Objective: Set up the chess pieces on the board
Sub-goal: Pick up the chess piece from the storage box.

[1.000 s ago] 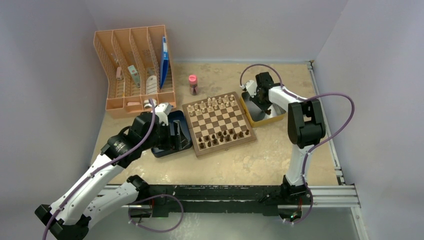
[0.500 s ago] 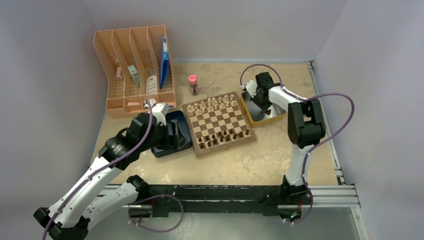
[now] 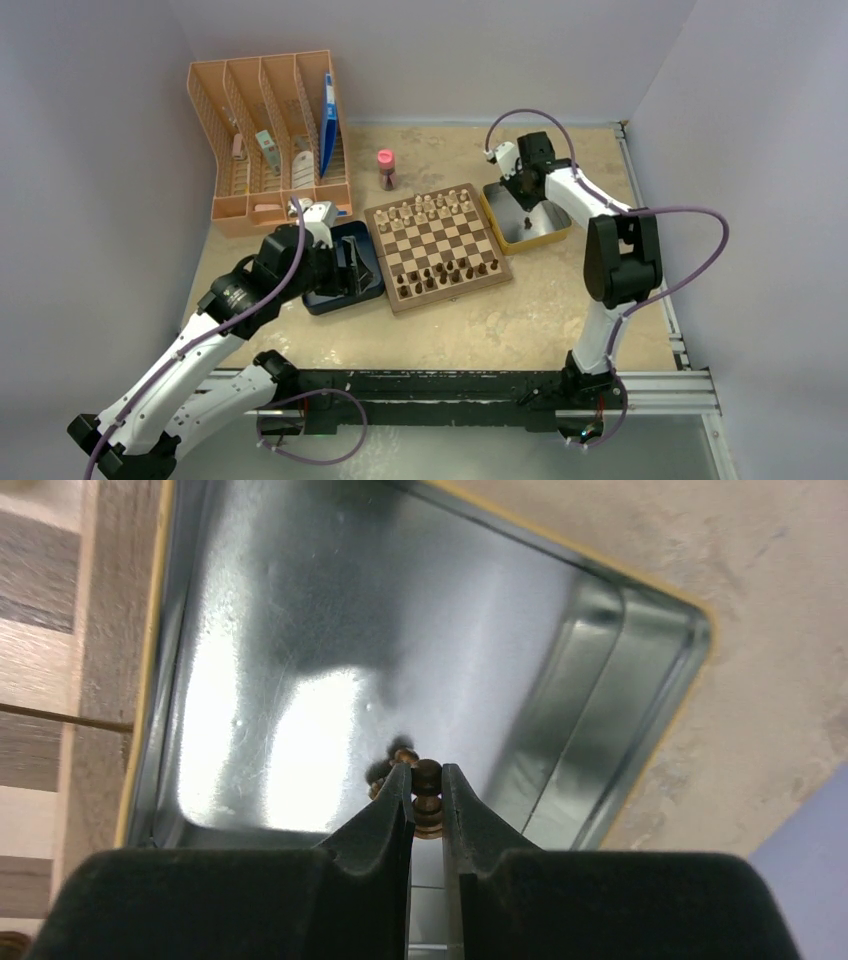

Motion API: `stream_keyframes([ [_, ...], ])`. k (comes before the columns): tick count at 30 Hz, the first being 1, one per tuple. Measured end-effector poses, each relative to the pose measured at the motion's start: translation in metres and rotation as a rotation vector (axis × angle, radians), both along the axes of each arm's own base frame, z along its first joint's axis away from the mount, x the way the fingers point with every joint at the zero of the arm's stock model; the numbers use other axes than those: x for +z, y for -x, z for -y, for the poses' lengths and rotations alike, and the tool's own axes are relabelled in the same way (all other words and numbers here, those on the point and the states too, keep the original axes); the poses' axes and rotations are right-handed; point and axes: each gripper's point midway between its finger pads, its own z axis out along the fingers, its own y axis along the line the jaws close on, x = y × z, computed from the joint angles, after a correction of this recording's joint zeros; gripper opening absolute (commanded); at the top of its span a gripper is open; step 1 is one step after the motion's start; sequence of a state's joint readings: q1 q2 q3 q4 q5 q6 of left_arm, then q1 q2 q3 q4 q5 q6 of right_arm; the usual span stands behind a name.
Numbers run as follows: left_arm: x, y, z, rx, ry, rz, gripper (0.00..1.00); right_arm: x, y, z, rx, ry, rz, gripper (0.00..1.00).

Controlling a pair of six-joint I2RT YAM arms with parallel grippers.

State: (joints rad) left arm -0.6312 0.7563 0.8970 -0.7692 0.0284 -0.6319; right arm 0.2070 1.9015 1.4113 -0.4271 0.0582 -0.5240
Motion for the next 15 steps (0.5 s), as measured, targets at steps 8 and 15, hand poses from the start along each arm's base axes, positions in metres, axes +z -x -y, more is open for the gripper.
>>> stream_keyframes([
  [8, 0.002, -0.006, 0.001, 0.0, 0.004, 0.035, 0.7, 0.031, -0.015, -0.013, -0.103, -0.123, 0.107, 0.08],
  [15, 0.002, -0.014, 0.01, -0.01, 0.025, 0.054, 0.69, 0.086, -0.026, -0.032, -0.205, -0.321, 0.248, 0.09],
])
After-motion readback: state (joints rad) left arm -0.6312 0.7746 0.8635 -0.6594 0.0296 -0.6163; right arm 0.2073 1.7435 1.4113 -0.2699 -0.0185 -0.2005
